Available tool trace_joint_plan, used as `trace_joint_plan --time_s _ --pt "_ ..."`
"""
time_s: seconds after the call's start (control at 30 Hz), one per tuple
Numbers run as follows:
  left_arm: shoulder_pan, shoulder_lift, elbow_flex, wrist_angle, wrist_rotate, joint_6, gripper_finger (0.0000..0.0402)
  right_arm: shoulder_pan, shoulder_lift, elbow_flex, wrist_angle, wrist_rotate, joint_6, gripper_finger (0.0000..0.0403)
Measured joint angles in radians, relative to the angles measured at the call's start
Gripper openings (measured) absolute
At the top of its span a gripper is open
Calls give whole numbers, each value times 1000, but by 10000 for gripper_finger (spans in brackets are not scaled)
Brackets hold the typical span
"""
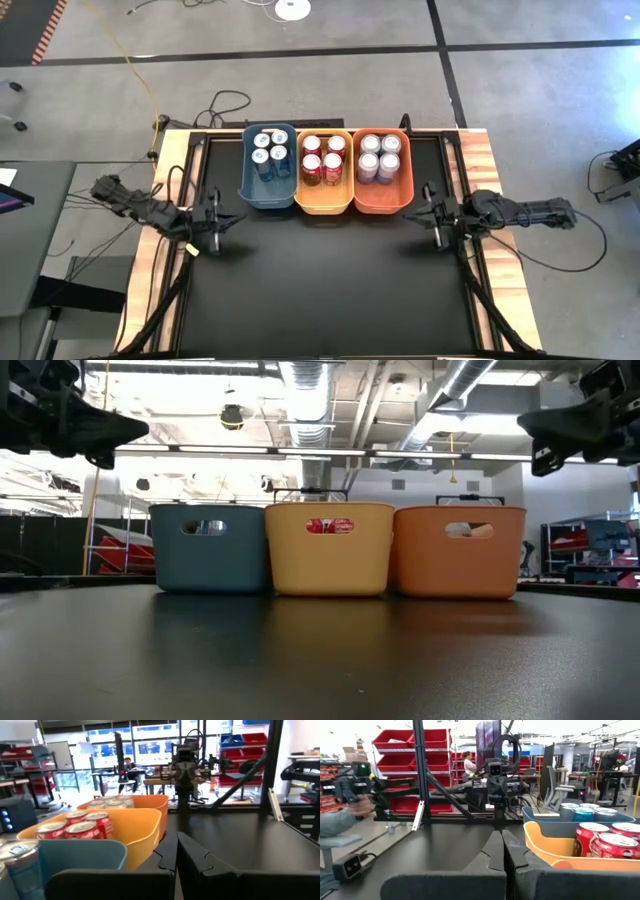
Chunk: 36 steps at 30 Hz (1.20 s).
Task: Sort soda cans
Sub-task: Return to Home Position
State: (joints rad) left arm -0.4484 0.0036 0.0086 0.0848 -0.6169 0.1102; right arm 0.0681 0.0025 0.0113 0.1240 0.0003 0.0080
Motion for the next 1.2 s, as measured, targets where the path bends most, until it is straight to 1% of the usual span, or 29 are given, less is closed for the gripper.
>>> trace_joint_plan --time_s 0.1,0.27,0.4,0.47,0.57,0.67,0.73,0.8,0.9,1.03,1.1,1.2 --pt "80 0 0 1 79 10 0 -21 0 0 -1 19 -12 0" --pt "230 1 -1 -11 266 -7 0 -45 0 0 -25 23 -8 0" --pt "353 1 -1 -26 391 -34 0 -57 0 0 -47 21 -12 0" --pt "407 1 -1 -34 447 -53 0 -68 0 0 -77 20 -13 0" --pt "473 1 -1 -45 509 -71 0 -82 0 0 -71 17 -1 0" --pt "512 1 -2 -52 549 -87 0 -82 0 -3 -49 0 12 0" --pt "524 1 -2 -53 557 -83 0 -79 -1 -3 -47 -2 19 0" --pt "532 1 -2 -42 557 -76 0 -72 0 -3 -51 -2 26 0" --pt "539 1 -2 -18 557 -72 0 -60 0 -3 -6 -2 22 0" --pt "540 1 -2 -21 556 -121 0 -48 0 -3 54 -2 22 0" --pt "540 1 -2 -24 555 -157 0 -48 0 -4 47 -2 32 0" --pt "540 1 -2 -49 545 -168 0 -48 0 -4 36 -2 88 0"
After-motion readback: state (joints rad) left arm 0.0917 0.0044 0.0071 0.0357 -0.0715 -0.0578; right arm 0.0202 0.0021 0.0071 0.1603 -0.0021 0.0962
